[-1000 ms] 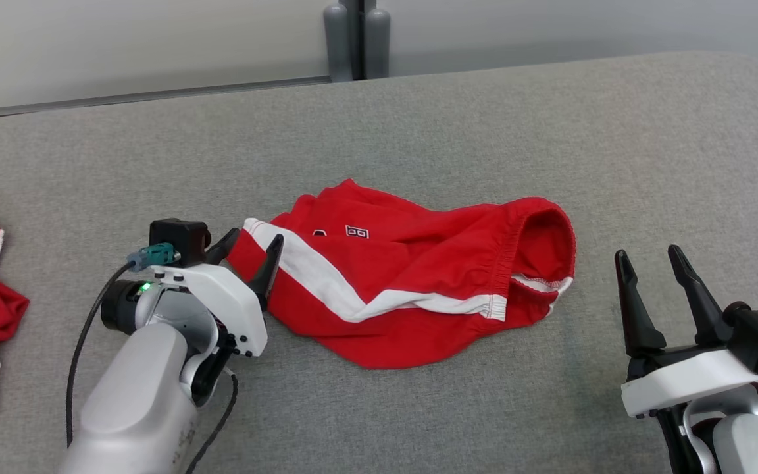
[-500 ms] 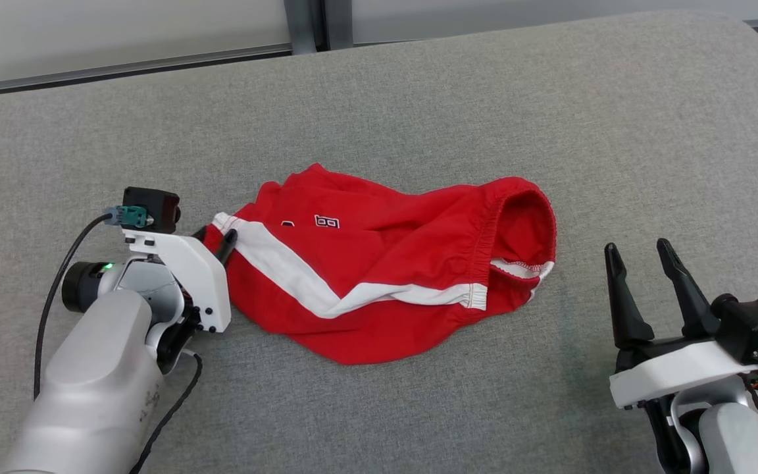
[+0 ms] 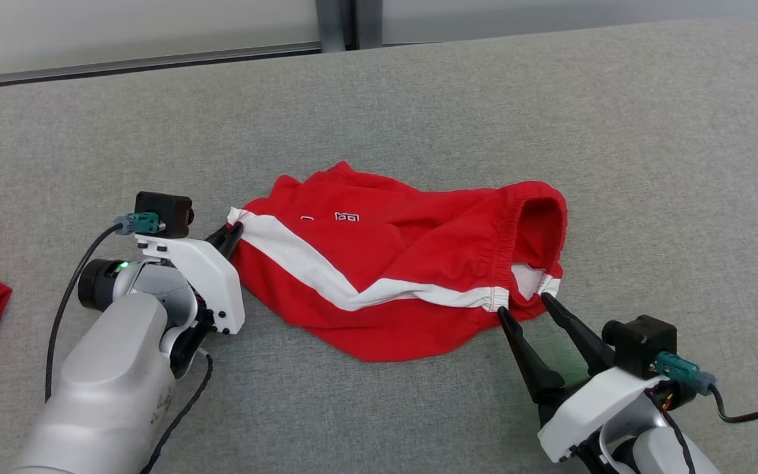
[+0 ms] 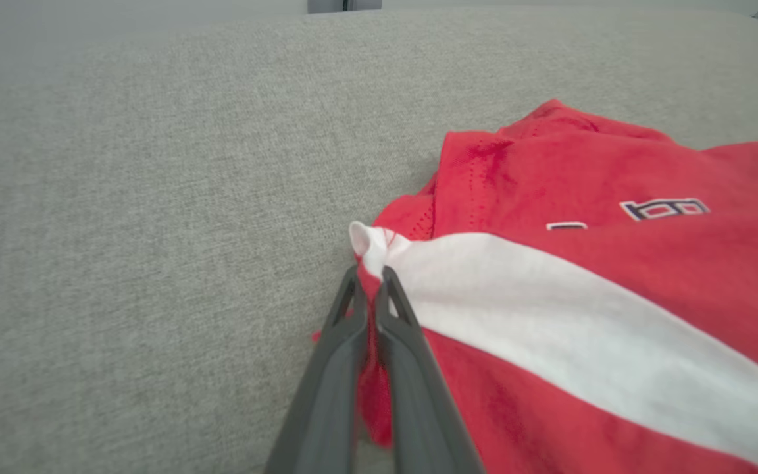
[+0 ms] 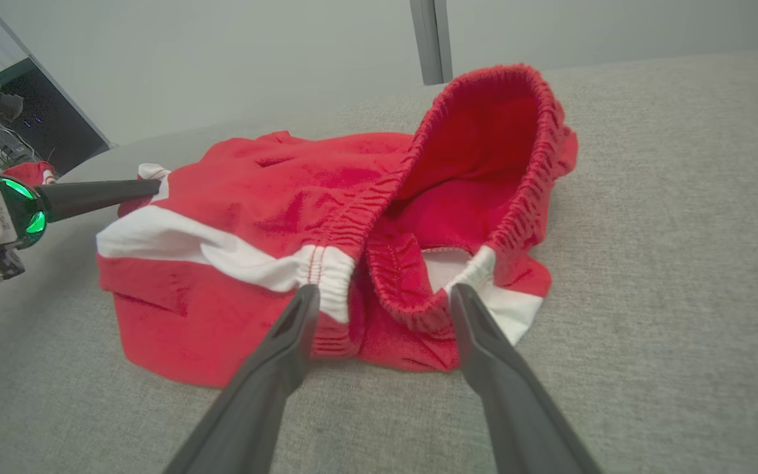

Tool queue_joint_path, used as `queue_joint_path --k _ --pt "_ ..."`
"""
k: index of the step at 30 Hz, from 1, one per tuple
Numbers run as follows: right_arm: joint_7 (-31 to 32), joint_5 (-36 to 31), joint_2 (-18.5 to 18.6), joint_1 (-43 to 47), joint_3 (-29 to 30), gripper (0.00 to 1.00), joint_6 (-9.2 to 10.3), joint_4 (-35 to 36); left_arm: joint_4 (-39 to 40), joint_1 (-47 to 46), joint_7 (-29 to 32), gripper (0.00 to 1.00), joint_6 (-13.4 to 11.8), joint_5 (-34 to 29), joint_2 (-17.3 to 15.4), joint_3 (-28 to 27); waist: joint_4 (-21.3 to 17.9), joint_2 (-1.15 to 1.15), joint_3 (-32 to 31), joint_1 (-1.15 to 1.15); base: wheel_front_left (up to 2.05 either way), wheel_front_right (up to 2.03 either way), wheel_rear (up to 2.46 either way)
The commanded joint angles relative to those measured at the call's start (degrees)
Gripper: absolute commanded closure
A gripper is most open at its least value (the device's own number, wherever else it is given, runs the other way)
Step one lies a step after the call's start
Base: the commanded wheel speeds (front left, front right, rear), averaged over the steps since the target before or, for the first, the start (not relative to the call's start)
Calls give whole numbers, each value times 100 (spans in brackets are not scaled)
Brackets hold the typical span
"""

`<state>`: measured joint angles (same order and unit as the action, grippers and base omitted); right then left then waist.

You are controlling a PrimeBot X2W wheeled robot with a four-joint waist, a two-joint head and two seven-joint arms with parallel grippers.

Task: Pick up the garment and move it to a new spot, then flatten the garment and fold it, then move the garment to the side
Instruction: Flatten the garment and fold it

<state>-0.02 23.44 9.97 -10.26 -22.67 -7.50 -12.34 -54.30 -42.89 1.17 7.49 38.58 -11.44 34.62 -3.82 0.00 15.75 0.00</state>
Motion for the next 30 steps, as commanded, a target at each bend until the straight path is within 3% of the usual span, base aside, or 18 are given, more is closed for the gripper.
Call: queue_joint_path --k 1,9,11,12,13,14,23,30 --pt "28 52 50 -39 -22 0 1 -39 7 -136 -61 100 0 35 0 24 70 0 27 0 0 0 0" --pt "135 343 157 -427 -442 0 1 -308 70 -135 -325 100 0 284 39 197 357 0 93 0 0 0 0" --pt "130 380 176 -472 -507 21 1 -349 69 -146 -372 100 0 299 22 242 380 0 93 0 0 0 0" --pt "107 395 188 -483 -520 55 1 -364 70 -147 -381 100 0 339 27 261 387 0 92 0 0 0 0" --pt "91 409 204 -501 -525 71 1 -375 78 -155 -407 100 0 351 27 283 394 0 96 0 0 0 0" --pt "38 411 209 -514 -505 100 2 -383 75 -163 -425 100 0 374 17 303 397 0 97 0 0 0 0" --pt "-610 394 419 -557 -141 100 2 100 269 -116 -1143 100 0 586 -108 136 318 0 -2 0 0 0 0" --pt "-554 358 862 -714 437 100 3 885 1272 -99 -1554 100 -139 588 -432 -256 362 0 -284 0 0 0 0"
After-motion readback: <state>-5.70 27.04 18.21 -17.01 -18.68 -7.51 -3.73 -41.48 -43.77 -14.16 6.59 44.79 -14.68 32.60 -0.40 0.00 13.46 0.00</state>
